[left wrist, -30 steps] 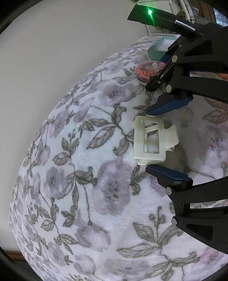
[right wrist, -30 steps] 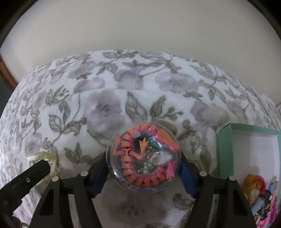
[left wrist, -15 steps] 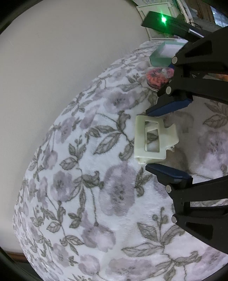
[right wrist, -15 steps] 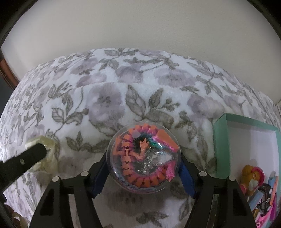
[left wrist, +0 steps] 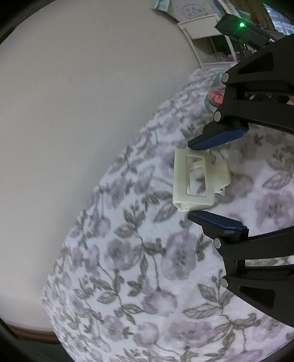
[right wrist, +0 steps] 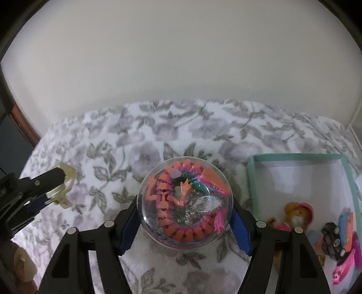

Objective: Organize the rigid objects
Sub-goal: 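Lift the cream clip and dragon dome and carry both over the tray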

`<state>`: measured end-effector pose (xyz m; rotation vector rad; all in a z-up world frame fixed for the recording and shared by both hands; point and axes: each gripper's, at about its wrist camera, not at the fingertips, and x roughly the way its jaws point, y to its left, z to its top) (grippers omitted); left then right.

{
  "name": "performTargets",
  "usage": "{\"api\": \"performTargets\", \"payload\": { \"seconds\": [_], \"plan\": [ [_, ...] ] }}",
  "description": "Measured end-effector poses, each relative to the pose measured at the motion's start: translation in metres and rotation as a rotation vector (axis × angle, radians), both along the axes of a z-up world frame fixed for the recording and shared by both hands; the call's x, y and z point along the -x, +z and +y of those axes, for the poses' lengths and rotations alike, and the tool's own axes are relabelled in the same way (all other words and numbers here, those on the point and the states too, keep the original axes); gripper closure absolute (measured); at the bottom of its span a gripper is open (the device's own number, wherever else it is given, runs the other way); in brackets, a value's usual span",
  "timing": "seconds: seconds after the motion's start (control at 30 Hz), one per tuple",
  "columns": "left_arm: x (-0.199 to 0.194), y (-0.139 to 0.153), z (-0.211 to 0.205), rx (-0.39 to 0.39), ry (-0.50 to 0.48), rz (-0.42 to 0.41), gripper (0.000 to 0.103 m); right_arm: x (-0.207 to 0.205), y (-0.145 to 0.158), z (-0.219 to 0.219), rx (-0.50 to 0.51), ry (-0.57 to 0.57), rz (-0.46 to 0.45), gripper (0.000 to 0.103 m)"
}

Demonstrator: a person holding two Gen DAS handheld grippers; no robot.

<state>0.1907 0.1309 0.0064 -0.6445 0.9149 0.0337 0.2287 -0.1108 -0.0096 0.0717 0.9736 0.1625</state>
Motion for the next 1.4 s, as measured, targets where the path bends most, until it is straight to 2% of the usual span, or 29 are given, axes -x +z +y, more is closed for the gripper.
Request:
{"api": "performTargets", "payload": {
  "seconds": [0.13, 0.27, 0.37, 0.53, 0.77, 1.07, 1.23, 1.4],
  "plan": [
    [0.001, 0.019, -0.016, -0.018, -0.038, -0.047, 0.046, 0.012, 0.014, -0.015, -0.01, -0.027, -0.025, 0.029],
    [0.001, 0.033, -0.035, -0.001, -0.084, -0.081, 0.046, 0.026, 0.027, -0.037, -0.002, -0.057, -0.063, 0.029],
    [0.002, 0.041, -0.049, 0.014, -0.114, -0.101, 0.046, 0.026, 0.034, -0.053, 0.006, -0.078, -0.049, 0.029],
    [0.004, 0.053, -0.076, -0.017, -0.162, -0.13, 0.046, 0.033, 0.061, -0.086, 0.024, -0.112, -0.106, 0.029],
    [0.004, 0.063, -0.119, -0.021, -0.243, -0.153, 0.046, 0.05, 0.099, -0.129, 0.071, -0.144, -0.181, 0.029],
    [0.005, 0.064, -0.194, -0.037, -0.397, -0.148, 0.046, 0.07, 0.111, -0.194, 0.102, -0.18, -0.154, 0.029],
    [0.008, 0.055, -0.242, -0.05, -0.501, -0.122, 0.046, 0.079, 0.106, -0.231, 0.082, -0.208, -0.118, 0.029],
    [0.012, 0.045, -0.274, -0.071, -0.571, -0.096, 0.046, 0.085, 0.098, -0.251, 0.079, -0.206, -0.079, 0.029]
  ]
}}
